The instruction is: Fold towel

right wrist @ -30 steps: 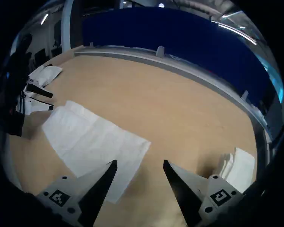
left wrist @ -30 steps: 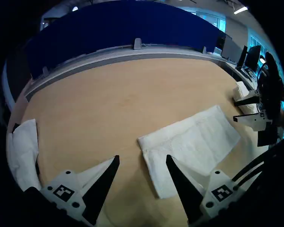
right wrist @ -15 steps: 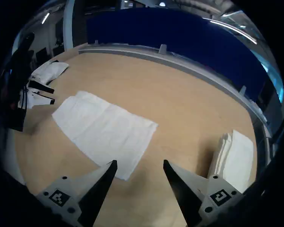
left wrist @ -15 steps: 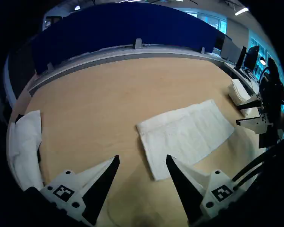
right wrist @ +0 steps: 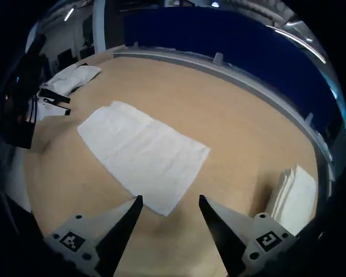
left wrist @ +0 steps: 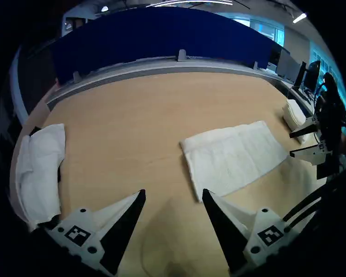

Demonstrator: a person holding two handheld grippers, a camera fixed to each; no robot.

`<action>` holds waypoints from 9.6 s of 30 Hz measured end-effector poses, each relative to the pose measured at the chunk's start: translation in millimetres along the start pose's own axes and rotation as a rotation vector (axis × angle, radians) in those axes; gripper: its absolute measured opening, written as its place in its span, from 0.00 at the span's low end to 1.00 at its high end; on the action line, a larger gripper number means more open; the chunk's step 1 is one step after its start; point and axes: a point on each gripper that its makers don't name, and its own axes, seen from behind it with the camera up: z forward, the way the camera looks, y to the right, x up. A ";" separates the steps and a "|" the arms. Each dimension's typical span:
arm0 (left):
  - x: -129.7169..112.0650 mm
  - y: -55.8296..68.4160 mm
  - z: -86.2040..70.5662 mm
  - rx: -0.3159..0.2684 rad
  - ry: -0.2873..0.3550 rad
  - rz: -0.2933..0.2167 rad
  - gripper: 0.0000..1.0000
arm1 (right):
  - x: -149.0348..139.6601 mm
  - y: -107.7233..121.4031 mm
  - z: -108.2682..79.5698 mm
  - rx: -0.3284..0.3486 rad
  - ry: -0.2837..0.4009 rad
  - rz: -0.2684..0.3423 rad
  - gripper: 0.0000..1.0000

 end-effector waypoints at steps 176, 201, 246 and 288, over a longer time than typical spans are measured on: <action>-104.0 -30.3 -207.0 0.258 0.096 -0.264 0.91 | 37.9 -131.9 65.3 0.229 -0.082 -0.280 0.43; -101.6 -25.1 -208.6 0.251 0.101 -0.261 0.91 | 47.4 -129.7 66.8 0.210 -0.055 -0.300 0.04; -47.8 -17.3 -209.9 0.155 0.200 -0.197 0.91 | 225.1 -61.3 -58.7 0.067 0.207 -0.337 0.04; -17.4 13.0 -178.2 0.122 0.164 -0.145 0.91 | 163.5 207.3 -133.9 -0.242 0.103 -0.154 0.04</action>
